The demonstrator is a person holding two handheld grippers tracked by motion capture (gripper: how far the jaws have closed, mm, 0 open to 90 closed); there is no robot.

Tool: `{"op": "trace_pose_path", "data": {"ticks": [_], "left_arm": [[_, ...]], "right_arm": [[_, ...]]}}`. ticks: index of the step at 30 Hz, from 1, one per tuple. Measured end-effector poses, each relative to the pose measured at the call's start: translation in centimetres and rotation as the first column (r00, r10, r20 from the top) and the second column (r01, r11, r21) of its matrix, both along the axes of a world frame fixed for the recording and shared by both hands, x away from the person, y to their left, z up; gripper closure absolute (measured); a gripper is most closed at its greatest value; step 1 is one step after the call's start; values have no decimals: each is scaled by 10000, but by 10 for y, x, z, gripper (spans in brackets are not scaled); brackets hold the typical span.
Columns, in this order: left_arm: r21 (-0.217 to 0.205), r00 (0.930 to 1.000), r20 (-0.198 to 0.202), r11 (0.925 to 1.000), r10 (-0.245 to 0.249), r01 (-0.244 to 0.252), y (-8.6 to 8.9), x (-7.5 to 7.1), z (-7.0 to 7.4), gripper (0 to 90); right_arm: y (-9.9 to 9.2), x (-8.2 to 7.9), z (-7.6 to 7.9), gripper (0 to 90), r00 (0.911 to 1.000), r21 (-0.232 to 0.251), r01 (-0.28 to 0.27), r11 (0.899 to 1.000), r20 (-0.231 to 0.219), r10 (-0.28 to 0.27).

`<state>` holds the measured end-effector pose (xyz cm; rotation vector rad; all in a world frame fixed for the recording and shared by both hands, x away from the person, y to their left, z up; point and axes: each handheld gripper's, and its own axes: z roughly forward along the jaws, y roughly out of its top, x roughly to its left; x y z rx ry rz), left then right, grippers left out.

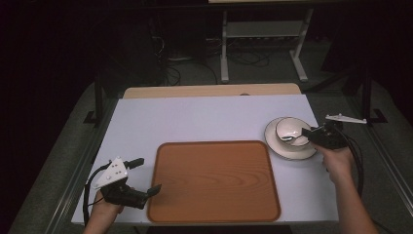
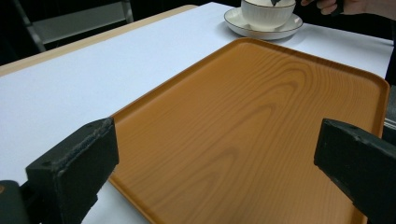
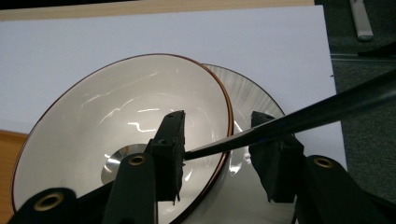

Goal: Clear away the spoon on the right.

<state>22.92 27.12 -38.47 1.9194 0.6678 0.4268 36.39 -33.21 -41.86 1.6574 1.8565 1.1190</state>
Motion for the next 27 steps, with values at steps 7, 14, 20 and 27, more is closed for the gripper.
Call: {"op": "trace_pose_path", "data": {"ticks": [7, 14, 20, 27], "left_arm": [[0, 10000, -2, 10000, -4, 4, 0, 0, 0, 0], [11, 10000, 11, 10000, -26, 26, 0, 0, 0, 0], [-6, 10000, 24, 10000, -37, 37, 0, 0, 0, 0], [0, 10000, 20, 10000, -52, 52, 0, -1, 0, 0]], "right_arm": [[3, -3, 3, 630, 9997, -401, 151, 9991, 209, -142], [-3, -7, 10, 723, 9968, -328, 492, 9982, 652, -470], [-5, -11, 19, 790, 9923, -303, 519, 9982, 1145, -481], [-5, -14, 28, 845, 9877, -218, 324, 9992, 1535, -287]]}}
